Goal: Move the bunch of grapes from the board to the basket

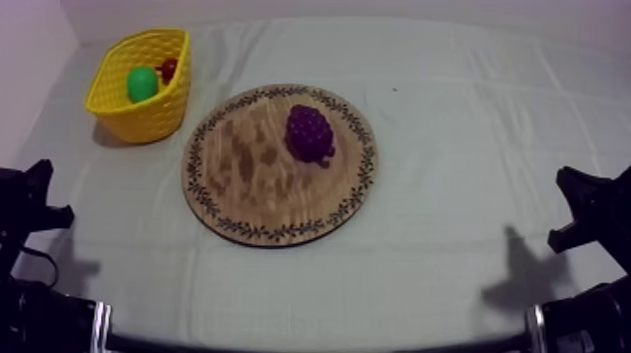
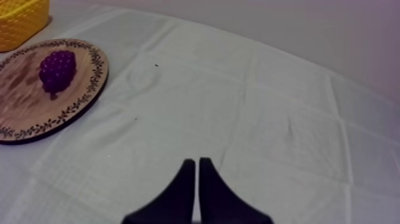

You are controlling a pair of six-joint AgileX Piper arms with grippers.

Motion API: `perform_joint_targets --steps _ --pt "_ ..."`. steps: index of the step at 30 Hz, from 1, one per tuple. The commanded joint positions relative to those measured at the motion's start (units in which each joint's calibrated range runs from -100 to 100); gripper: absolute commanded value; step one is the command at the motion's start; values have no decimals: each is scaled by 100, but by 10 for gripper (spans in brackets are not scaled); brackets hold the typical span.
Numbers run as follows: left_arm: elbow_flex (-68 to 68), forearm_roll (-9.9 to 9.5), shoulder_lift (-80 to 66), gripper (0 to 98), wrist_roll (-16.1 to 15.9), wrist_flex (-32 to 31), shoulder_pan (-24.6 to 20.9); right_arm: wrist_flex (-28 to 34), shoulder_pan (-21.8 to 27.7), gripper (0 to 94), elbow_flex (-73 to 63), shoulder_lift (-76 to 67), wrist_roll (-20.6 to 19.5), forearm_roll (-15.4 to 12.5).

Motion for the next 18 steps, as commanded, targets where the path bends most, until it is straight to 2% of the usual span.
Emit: perform_joint_targets --steps 1,15,18 --pt "-6 55 0 0 704 369 7 -3 -2 4 -3 -1 -1 1" --pt "-33 37 0 0 708 336 42 -3 -2 4 -3 -1 -1 1" --pt "-77 -83 2 0 801 271 123 -3 -2 4 -3 -1 -1 1"
